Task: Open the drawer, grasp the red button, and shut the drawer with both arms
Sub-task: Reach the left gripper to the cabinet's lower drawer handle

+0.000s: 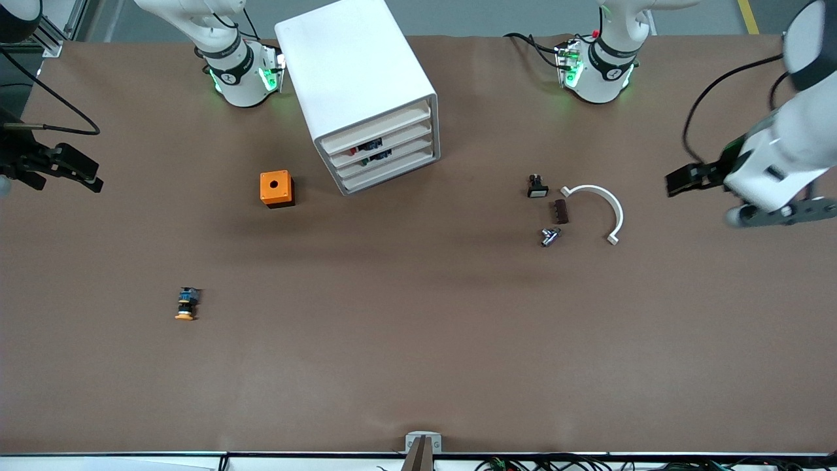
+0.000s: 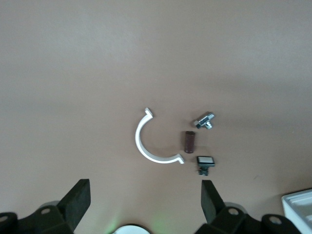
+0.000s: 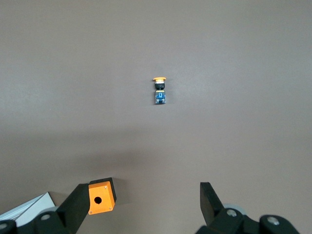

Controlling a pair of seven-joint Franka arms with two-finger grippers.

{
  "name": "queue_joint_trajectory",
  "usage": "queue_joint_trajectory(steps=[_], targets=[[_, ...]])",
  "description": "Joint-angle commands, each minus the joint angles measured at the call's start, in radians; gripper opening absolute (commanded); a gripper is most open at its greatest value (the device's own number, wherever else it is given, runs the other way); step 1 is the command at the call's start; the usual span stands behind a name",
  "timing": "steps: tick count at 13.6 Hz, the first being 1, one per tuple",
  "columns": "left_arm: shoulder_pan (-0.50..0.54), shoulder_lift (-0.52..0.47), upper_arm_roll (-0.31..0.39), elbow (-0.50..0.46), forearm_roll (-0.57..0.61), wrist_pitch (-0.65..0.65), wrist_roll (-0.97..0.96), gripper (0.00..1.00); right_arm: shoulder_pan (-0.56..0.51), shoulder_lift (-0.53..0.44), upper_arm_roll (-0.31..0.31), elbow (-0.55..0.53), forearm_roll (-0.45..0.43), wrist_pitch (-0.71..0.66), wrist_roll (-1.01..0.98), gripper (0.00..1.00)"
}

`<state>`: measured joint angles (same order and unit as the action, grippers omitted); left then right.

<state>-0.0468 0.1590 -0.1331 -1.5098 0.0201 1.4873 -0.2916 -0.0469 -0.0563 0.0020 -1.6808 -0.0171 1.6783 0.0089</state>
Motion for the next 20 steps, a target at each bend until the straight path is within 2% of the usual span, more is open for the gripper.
queue_joint_trajectory(steps=[1,5,9,12,16,19,20], targets=[[-0.051,0.143,-0.006,0.077,-0.026,-0.021,-0.211,1.00,-0.022,-0.023,0.020,-0.017,-0.015,0.003,0.013,1.00],[-0.090,0.243,-0.008,0.089,-0.107,-0.021,-0.547,1.00,-0.021,-0.023,0.021,-0.017,-0.015,0.003,0.013,1.00],[-0.197,0.312,-0.010,0.089,-0.184,-0.021,-0.843,1.00,-0.021,-0.023,0.020,-0.017,-0.014,0.003,0.013,1.00],[-0.261,0.376,-0.010,0.091,-0.305,-0.018,-1.098,1.00,-0.019,-0.023,0.020,-0.017,-0.014,0.005,0.013,1.00],[-0.326,0.470,-0.010,0.091,-0.445,0.041,-1.319,1.00,-0.021,-0.023,0.020,-0.017,-0.014,0.005,0.013,1.00],[-0.340,0.548,-0.010,0.091,-0.605,0.042,-1.478,1.00,-0.021,-0.023,0.020,-0.017,-0.014,0.005,0.013,1.00],[-0.344,0.568,-0.010,0.089,-0.691,0.042,-1.521,1.00,-0.021,-0.023,0.020,-0.017,-0.014,0.005,0.013,1.00]])
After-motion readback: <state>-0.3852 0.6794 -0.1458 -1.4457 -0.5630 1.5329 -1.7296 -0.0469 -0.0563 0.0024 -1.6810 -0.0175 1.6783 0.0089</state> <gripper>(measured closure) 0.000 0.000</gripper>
